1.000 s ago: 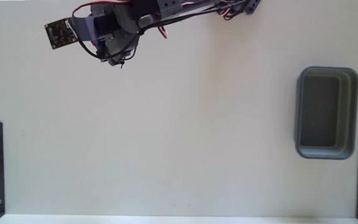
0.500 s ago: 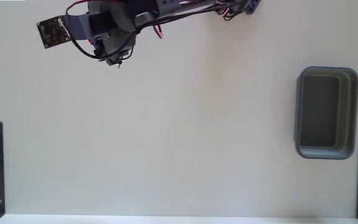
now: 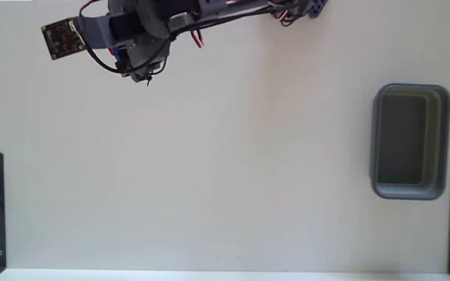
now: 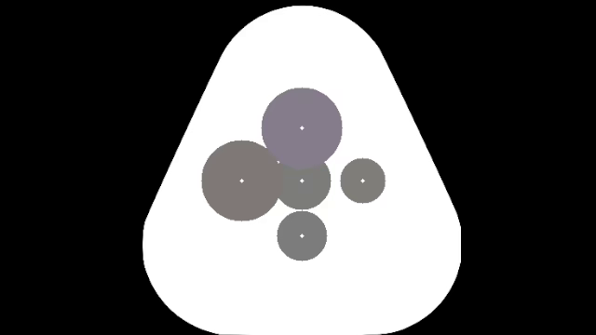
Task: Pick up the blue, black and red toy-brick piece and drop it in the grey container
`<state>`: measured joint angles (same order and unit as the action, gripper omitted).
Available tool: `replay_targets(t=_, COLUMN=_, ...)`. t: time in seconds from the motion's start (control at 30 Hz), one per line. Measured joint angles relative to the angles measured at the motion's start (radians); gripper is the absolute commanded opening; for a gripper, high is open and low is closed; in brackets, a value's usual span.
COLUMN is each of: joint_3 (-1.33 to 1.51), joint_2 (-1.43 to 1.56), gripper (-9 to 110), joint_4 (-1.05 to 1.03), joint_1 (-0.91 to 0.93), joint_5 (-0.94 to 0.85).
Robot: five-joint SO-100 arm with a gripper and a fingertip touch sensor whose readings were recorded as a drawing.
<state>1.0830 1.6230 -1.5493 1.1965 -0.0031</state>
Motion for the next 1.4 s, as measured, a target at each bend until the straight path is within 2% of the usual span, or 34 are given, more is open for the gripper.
replay_targets(t=0.23, joint_3=0.000, joint_2=0.000, gripper=63, joint_4=0.000, joint_1=-0.009, joint_5=0.000)
replay_targets(t=0.53, joint_3=0.000, joint_2=0.000, gripper=63, joint_4=0.002, joint_1=-0.121, joint_5=0.000)
replay_targets(t=0.83, joint_3=0.000, joint_2=0.000, gripper=63, joint_4=0.002, joint_1=-0.314, joint_5=0.000)
replay_targets(t=1.4, joint_3=0.009, joint_2=-0.018, gripper=63, joint_4=0.023, joint_1=-0.796, joint_5=0.002)
